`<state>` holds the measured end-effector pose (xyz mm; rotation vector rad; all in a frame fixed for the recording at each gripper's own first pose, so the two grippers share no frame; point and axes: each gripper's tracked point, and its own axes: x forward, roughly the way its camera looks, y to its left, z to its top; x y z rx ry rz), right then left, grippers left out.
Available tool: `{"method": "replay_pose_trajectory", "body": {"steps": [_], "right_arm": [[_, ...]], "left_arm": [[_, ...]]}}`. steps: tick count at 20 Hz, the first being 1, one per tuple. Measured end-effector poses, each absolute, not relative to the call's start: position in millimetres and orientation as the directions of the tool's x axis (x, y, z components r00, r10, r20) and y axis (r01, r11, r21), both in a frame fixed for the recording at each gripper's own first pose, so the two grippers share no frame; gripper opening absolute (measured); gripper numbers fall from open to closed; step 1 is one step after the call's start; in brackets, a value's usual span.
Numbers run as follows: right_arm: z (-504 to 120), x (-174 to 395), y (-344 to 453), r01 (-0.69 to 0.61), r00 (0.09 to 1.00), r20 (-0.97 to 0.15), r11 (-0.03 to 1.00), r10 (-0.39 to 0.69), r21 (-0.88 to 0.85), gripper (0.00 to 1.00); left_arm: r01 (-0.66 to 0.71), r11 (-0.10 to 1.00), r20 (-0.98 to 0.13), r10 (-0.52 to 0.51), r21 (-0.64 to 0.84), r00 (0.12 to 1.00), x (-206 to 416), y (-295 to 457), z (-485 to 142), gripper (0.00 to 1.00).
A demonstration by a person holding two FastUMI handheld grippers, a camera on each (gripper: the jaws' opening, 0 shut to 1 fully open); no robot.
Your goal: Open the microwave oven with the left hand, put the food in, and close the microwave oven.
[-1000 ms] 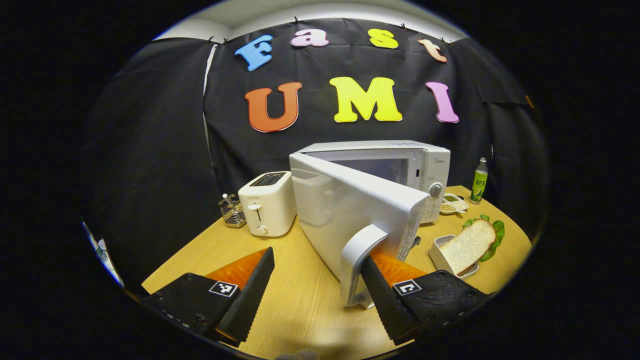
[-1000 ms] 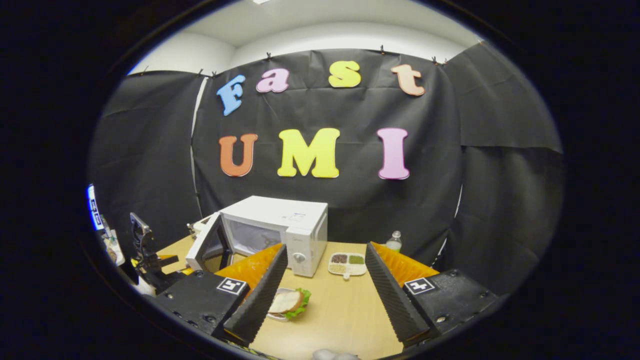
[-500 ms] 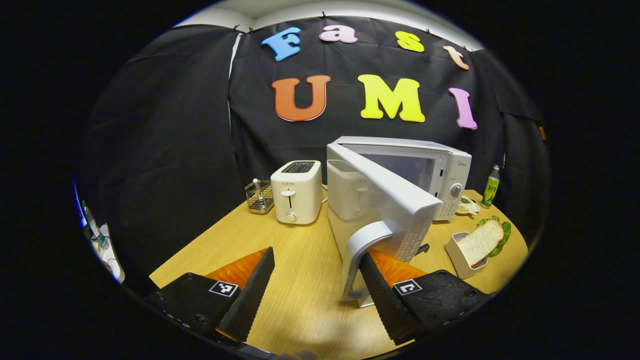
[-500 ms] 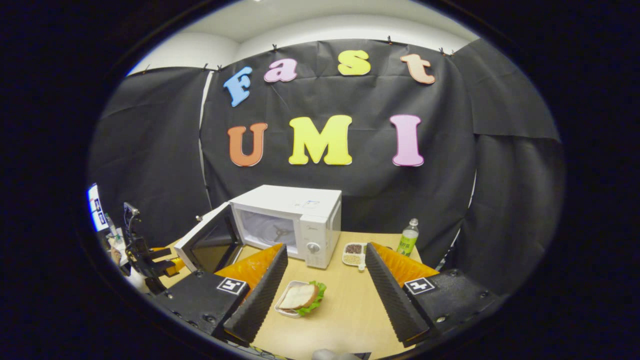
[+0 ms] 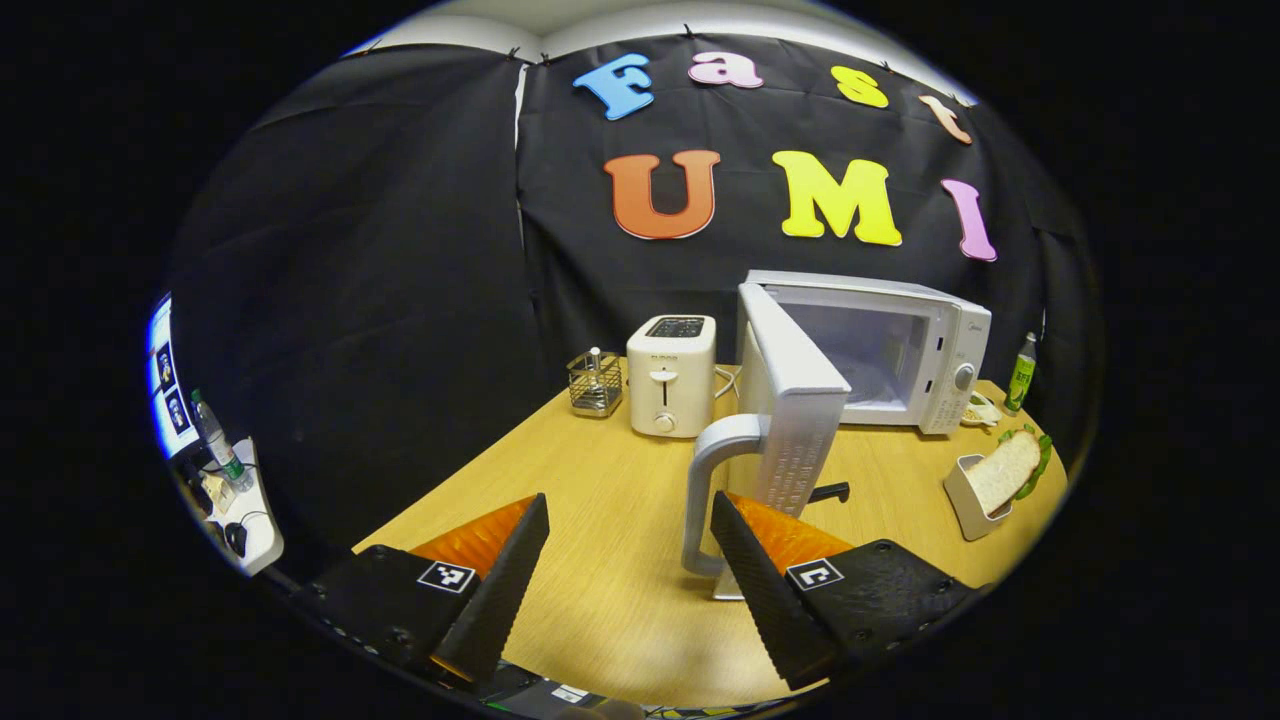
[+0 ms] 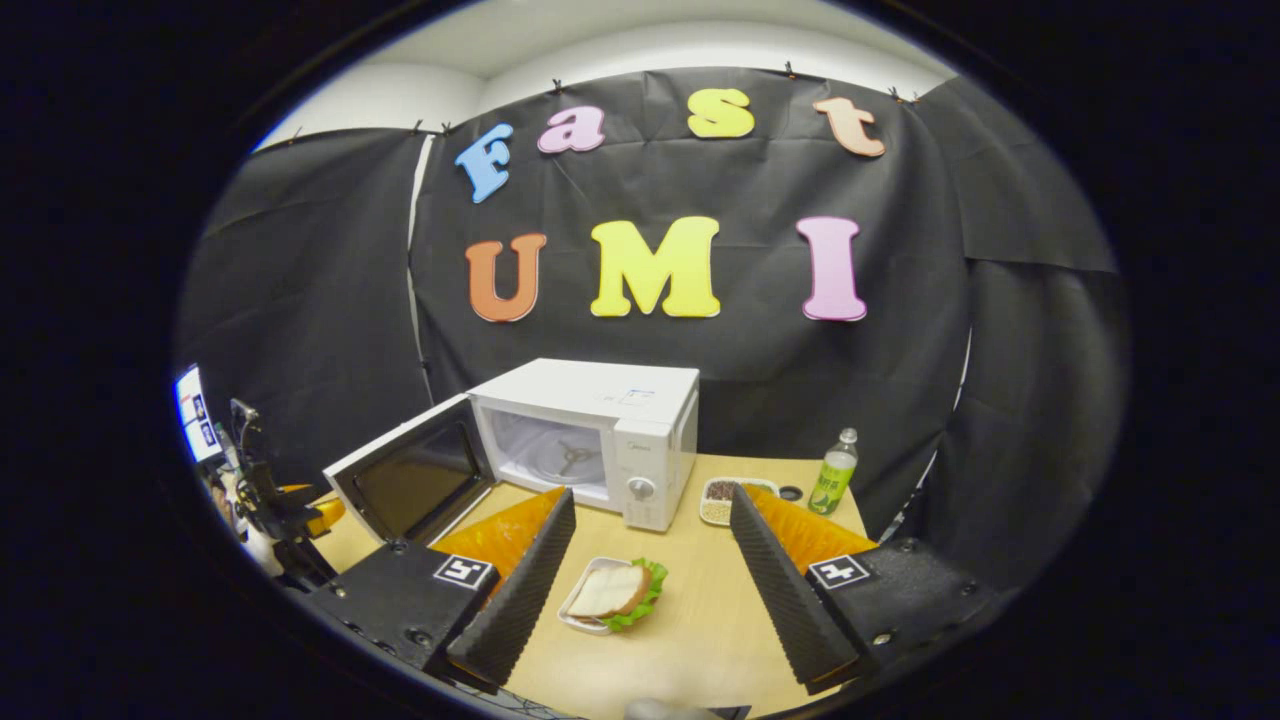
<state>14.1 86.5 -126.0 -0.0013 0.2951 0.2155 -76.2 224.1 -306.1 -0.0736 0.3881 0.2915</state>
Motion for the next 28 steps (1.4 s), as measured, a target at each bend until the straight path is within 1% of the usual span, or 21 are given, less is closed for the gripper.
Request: {"method": "replay_pose_trajectory", "body": {"steps": [1, 2, 3, 7, 11, 12, 13, 15, 16, 17, 18, 19, 20, 21, 22, 23, 24, 25, 26, 27, 28], "right_arm": [[-130.1, 16.2, 85.9, -0.212, 0.932, -0.294, 0.977, 0.213, 0.036, 0.99], [-135.0, 19.3, 85.2, -0.211, 0.928, -0.304, 0.976, 0.214, 0.044, 0.92], [-142.5, 22.5, 85.4, -0.214, 0.923, -0.316, 0.975, 0.221, 0.054, 0.99], [-193.0, 36.5, 74.4, -0.216, 0.880, -0.414, 0.973, 0.232, 0.088, 0.99], [-252.3, 46.9, 74.9, -0.215, 0.801, -0.518, 0.952, 0.299, 0.217, 1.00], [-264.6, 50.1, 75.4, -0.208, 0.778, -0.545, 0.947, 0.313, 0.246, 0.87], [-278.7, 51.4, 78.3, -0.210, 0.753, -0.565, 0.937, 0.337, 0.279, 0.95], [-304.2, 56.8, 84.7, -0.220, 0.701, -0.598, 0.916, 0.388, 0.336, 0.95], [-314.9, 59.5, 87.0, -0.221, 0.672, -0.614, 0.904, 0.413, 0.366, 0.82], [-324.4, 62.9, 89.9, -0.219, 0.650, -0.619, 0.889, 0.441, 0.403, 0.82], [-333.4, 66.7, 92.7, -0.217, 0.622, -0.626, 0.872, 0.469, 0.438, 0.92], [-342.8, 66.6, 97.5, -0.214, 0.589, -0.633, 0.852, 0.503, 0.478, 0.91], [-349.7, 67.8, 101.4, -0.208, 0.554, -0.636, 0.829, 0.537, 0.519, 0.89], [-355.6, 71.3, 103.7, -0.189, 0.525, -0.638, 0.808, 0.563, 0.558, 0.77], [-359.7, 74.5, 105.6, -0.163, 0.503, -0.639, 0.790, 0.582, 0.591, 0.75], [-363.8, 77.2, 108.8, -0.146, 0.478, -0.635, 0.768, 0.607, 0.624, 0.83], [-367.8, 80.1, 110.4, -0.119, 0.466, -0.633, 0.753, 0.618, 0.647, 0.78], [-368.1, 81.8, 112.0, -0.101, 0.452, -0.629, 0.736, 0.633, 0.669, 0.64], [-367.3, 83.2, 117.5, -0.081, 0.435, -0.618, 0.712, 0.655, 0.698, 0.56], [-368.0, 83.5, 123.0, -0.058, 0.419, -0.611, 0.691, 0.672, 0.720, 0.65], [-368.8, 82.7, 128.2, -0.041, 0.396, -0.605, 0.671, 0.691, 0.740, 0.48]], "left_arm": [[-0.309, 0.951, -0.382, 0.284, -0.003, 0.879, -78.9, 230.4, -305.8, 0.97], [-0.317, 0.948, -0.378, 0.293, -0.001, 0.878, -81.4, 234.9, -303.3, 0.97], [-0.321, 0.947, -0.373, 0.297, -0.003, 0.879, -84.5, 236.3, -299.2, 0.97], [-0.302, 0.953, -0.343, 0.291, 0.021, 0.893, -86.6, 225.5, -284.9, 0.97], [-0.277, 0.961, -0.328, 0.264, 0.007, 0.907, -84.5, 205.5, -267.9, 0.97], [-0.271, 0.962, -0.320, 0.259, 0.005, 0.911, -84.5, 201.1, -262.2, 0.97], [-0.269, 0.963, -0.317, 0.254, -0.002, 0.914, -83.3, 195.6, -256.2, 0.97], [-0.276, 0.961, -0.322, 0.263, 0.003, 0.909, -83.0, 189.1, -245.8, 0.97], [-0.281, 0.960, -0.327, 0.268, 0.007, 0.906, -83.4, 185.9, -242.2, 0.97], [-0.280, 0.960, -0.329, 0.268, 0.011, 0.906, -83.9, 181.1, -237.4, 0.97], [-0.283, 0.959, -0.334, 0.274, 0.020, 0.902, -84.6, 177.3, -232.3, 0.96], [-0.286, 0.958, -0.338, 0.278, 0.028, 0.899, -85.6, 173.2, -228.6, 0.97], [-0.287, 0.957, -0.340, 0.280, 0.031, 0.898, -86.0, 167.9, -223.9, 0.97], [-0.287, 0.957, -0.340, 0.281, 0.032, 0.898, -86.8, 162.5, -220.0, 0.96], [-0.283, 0.959, -0.344, 0.276, 0.031, 0.898, -86.5, 155.4, -217.2, 0.96], [-0.281, 0.959, -0.345, 0.275, 0.034, 0.897, -87.0, 149.7, -215.2, 0.96], [-0.273, 0.961, -0.348, 0.268, 0.036, 0.898, -86.4, 145.5, -214.2, 0.96], [-0.269, 0.962, -0.349, 0.267, 0.045, 0.898, -87.5, 141.7, -214.0, 0.96], [-0.268, 0.962, -0.349, 0.269, 0.050, 0.898, -87.0, 139.4, -213.7, 0.97], [-0.264, 0.964, -0.348, 0.263, 0.045, 0.900, -87.5, 137.0, -214.9, 0.97], [-0.257, 0.966, -0.350, 0.253, 0.037, 0.902, -86.9, 133.1, -215.1, 0.97]]}}
